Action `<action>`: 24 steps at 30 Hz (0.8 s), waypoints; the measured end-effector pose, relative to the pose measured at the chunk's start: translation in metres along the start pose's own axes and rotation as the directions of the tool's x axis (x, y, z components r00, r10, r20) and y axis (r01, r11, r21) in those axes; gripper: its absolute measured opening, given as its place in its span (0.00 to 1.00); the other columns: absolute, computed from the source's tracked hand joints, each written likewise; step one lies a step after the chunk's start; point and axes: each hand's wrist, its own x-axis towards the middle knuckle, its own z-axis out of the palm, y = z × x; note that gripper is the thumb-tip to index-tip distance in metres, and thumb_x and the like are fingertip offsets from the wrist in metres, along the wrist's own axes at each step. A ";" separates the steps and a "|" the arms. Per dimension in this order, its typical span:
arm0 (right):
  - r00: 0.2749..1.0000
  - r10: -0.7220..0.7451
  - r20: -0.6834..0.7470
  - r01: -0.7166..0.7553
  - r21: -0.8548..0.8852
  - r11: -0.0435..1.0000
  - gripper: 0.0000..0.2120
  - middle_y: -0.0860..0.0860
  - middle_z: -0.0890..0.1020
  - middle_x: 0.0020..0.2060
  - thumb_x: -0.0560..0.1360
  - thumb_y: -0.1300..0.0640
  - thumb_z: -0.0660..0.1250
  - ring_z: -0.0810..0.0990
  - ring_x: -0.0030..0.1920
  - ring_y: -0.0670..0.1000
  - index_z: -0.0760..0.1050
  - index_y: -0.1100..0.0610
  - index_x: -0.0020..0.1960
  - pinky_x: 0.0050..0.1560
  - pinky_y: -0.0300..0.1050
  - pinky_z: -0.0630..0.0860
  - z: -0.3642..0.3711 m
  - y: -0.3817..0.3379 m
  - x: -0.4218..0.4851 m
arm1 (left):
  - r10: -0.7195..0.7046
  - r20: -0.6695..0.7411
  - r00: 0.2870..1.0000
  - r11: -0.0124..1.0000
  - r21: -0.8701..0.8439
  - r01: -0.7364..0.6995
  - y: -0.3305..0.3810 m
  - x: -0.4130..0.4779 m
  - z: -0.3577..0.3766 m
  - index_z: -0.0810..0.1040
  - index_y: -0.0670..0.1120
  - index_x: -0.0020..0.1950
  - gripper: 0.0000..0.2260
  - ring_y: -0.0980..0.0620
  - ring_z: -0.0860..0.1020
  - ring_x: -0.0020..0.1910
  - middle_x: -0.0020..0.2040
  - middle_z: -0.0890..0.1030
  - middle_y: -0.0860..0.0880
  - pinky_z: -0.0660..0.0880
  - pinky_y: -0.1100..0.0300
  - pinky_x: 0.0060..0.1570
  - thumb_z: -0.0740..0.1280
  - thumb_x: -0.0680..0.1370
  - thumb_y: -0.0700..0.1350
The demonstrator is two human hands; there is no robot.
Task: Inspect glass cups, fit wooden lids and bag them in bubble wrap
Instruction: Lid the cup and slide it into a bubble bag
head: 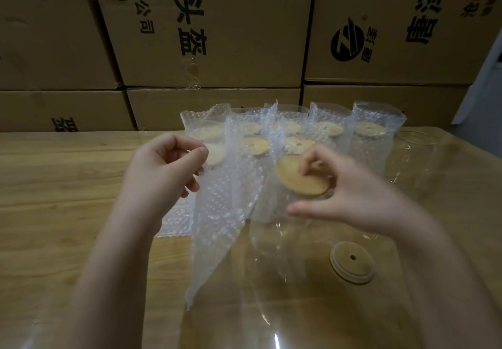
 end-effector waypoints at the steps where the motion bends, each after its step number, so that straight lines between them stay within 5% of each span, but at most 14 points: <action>1: 0.997 0.003 -0.072 0.002 0.068 0.998 0.25 0.43 0.81 0.44 0.51 0.34 0.73 0.82 0.40 0.44 0.70 0.41 0.43 0.35 0.45 0.81 -0.008 0.000 -0.003 | 0.003 -0.001 1.000 1.000 0.003 -0.003 0.000 0.000 0.001 0.80 0.45 0.44 0.02 0.59 0.74 0.23 0.27 0.79 0.54 0.69 0.69 0.22 0.69 0.76 0.40; 4: 0.945 -0.021 -0.327 0.118 0.282 0.952 0.22 0.41 0.83 0.45 0.51 0.33 0.76 0.83 0.43 0.41 0.71 0.37 0.40 0.34 0.33 0.78 -0.027 -0.002 -0.010 | 0.002 0.012 1.000 1.000 0.009 -0.003 0.000 -0.001 0.007 0.80 0.45 0.43 0.03 0.59 0.73 0.22 0.27 0.79 0.54 0.69 0.69 0.22 0.69 0.76 0.39; 7: 0.777 -0.004 -0.629 0.315 0.383 0.868 0.24 0.42 0.82 0.45 0.54 0.33 0.77 0.83 0.49 0.47 0.73 0.39 0.45 0.46 0.43 0.82 -0.034 -0.003 -0.014 | 0.011 0.039 0.999 1.000 0.007 -0.011 0.001 -0.004 0.015 0.79 0.45 0.42 0.04 0.59 0.73 0.22 0.26 0.78 0.54 0.69 0.68 0.22 0.68 0.76 0.39; 9: 0.700 0.082 -0.709 0.409 0.493 0.768 0.28 0.52 0.81 0.54 0.59 0.38 0.79 0.82 0.54 0.54 0.72 0.47 0.51 0.51 0.50 0.81 -0.037 -0.005 -0.014 | 0.020 0.057 0.998 1.000 0.010 -0.021 0.001 -0.006 0.020 0.79 0.45 0.41 0.04 0.59 0.74 0.22 0.26 0.78 0.53 0.69 0.68 0.22 0.68 0.76 0.38; 11: 0.747 0.130 -0.652 0.434 0.627 0.647 0.36 0.60 0.78 0.61 0.60 0.41 0.79 0.82 0.57 0.56 0.69 0.57 0.60 0.50 0.47 0.81 -0.038 -0.010 -0.015 | 0.023 0.074 0.997 1.000 0.001 -0.023 0.002 -0.007 0.024 0.79 0.46 0.41 0.05 0.58 0.74 0.21 0.26 0.78 0.53 0.68 0.68 0.21 0.68 0.75 0.38; 14: 0.857 0.091 -0.508 0.379 0.740 0.556 0.48 0.56 0.81 0.57 0.55 0.39 0.80 0.82 0.56 0.56 0.68 0.62 0.67 0.47 0.44 0.80 -0.033 -0.020 -0.015 | 0.042 0.090 0.995 0.999 0.002 -0.043 0.003 -0.010 0.029 0.79 0.47 0.40 0.05 0.58 0.75 0.21 0.27 0.79 0.53 0.68 0.68 0.21 0.69 0.75 0.40; 19: 0.882 0.065 -0.467 0.329 0.709 0.624 0.26 0.56 0.80 0.51 0.60 0.47 0.80 0.84 0.51 0.55 0.74 0.54 0.52 0.45 0.43 0.80 -0.021 -0.024 -0.013 | 0.041 0.099 0.994 0.999 0.005 -0.041 0.003 -0.009 0.024 0.79 0.47 0.39 0.06 0.57 0.74 0.21 0.25 0.77 0.54 0.67 0.68 0.21 0.69 0.75 0.39; 24: 0.894 0.007 -0.449 0.291 0.590 0.753 0.30 0.54 0.82 0.48 0.54 0.37 0.79 0.83 0.52 0.59 0.74 0.49 0.49 0.48 0.46 0.81 -0.026 -0.019 -0.016 | 0.008 0.071 0.997 0.999 -0.052 -0.004 0.001 -0.003 0.013 0.79 0.44 0.42 0.03 0.57 0.73 0.21 0.25 0.77 0.53 0.68 0.68 0.21 0.69 0.75 0.38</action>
